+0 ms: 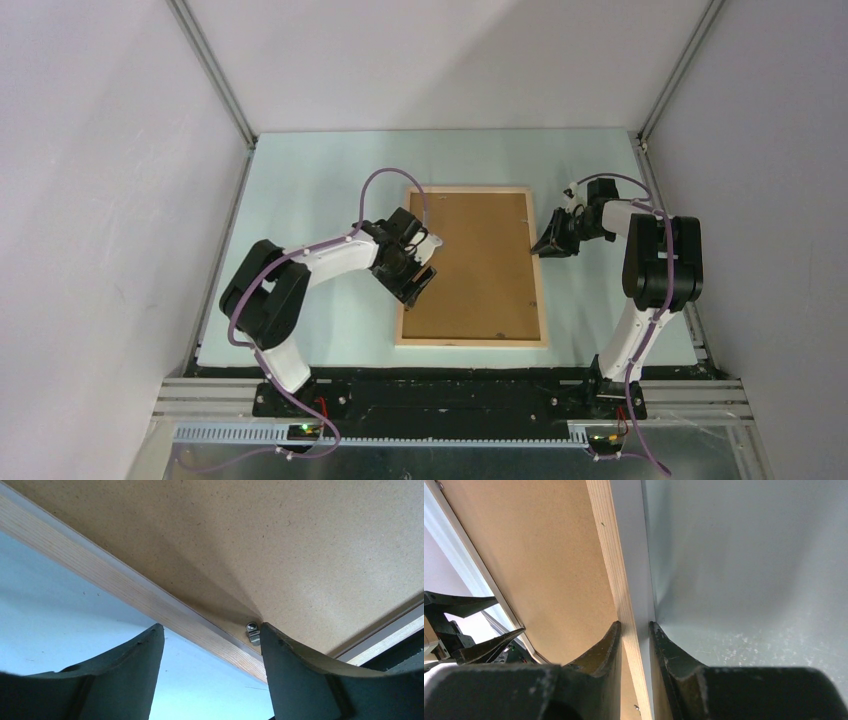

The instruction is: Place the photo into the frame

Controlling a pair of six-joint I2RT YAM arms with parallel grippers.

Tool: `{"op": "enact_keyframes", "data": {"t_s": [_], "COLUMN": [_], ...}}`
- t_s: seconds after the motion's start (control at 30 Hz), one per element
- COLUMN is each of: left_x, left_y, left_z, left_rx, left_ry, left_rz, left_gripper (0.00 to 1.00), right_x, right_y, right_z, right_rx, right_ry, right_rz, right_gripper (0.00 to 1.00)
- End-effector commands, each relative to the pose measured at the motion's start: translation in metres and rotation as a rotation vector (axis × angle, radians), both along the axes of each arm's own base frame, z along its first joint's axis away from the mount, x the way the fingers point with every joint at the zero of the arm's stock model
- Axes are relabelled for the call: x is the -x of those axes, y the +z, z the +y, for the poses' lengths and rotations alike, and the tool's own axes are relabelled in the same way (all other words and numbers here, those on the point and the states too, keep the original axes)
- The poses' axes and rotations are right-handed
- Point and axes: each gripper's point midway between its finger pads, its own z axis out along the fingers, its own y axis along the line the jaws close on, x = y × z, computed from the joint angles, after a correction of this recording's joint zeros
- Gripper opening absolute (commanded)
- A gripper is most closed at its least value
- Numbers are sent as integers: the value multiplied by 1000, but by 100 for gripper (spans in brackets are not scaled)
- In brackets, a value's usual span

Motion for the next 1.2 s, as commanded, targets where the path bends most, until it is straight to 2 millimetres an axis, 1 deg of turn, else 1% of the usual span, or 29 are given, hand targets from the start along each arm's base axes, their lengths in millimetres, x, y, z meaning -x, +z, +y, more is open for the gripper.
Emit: {"op": "enact_keyframes", "data": {"t_s": [0.0, 0.5, 0.77, 0.83, 0.9, 0.93, 0.97, 1.0, 1.03, 1.07, 1.1, 1.13, 1.17], "left_x": [3, 7, 6, 6, 7, 7, 6, 5, 4, 3, 0, -1, -5], "left_y": [2, 0, 1, 1, 1, 2, 4, 6, 9, 11, 15, 18, 24], "left_z": [15, 18, 17, 17, 17, 17, 17, 16, 16, 15, 15, 15, 16], "left_rx": [-65, -73, -72, -71, -70, -70, -68, -66, -60, -58, -54, -53, -49], "left_ry": [-41, -51, -53, -53, -54, -54, -54, -55, -56, -56, -56, -56, -53], "left_rz": [-28, -14, -15, -13, -12, -15, -20, -25, -36, -42, -61, -72, -96], "left_gripper": [73, 62, 59, 63, 73, 81, 84, 89, 91, 94, 95, 98, 99], "right_x": [-19, -19, -19, -19, -19, -19, -19, -19, -18, -18, -17, -18, -15], "right_y": [-3, -3, -3, -3, -2, -1, 0, 0, 2, 3, 5, 8, 11], "right_z": [-13, -13, -13, -13, -13, -13, -13, -13, -13, -14, -13, -14, -15], "right_rx": [40, 40, 39, 40, 41, 43, 46, 52, 57, 66, 74, 87, 99], "right_ry": [-31, -29, -28, -27, -24, -22, -16, -16, -10, -9, 2, 8, 19], "right_rz": [-50, -51, -51, -52, -55, -57, -62, -63, -68, -72, -76, -83, -81], "right_gripper": [0, 0, 0, 0, 0, 0, 0, 0, 3, 10, 15, 24, 28]}}
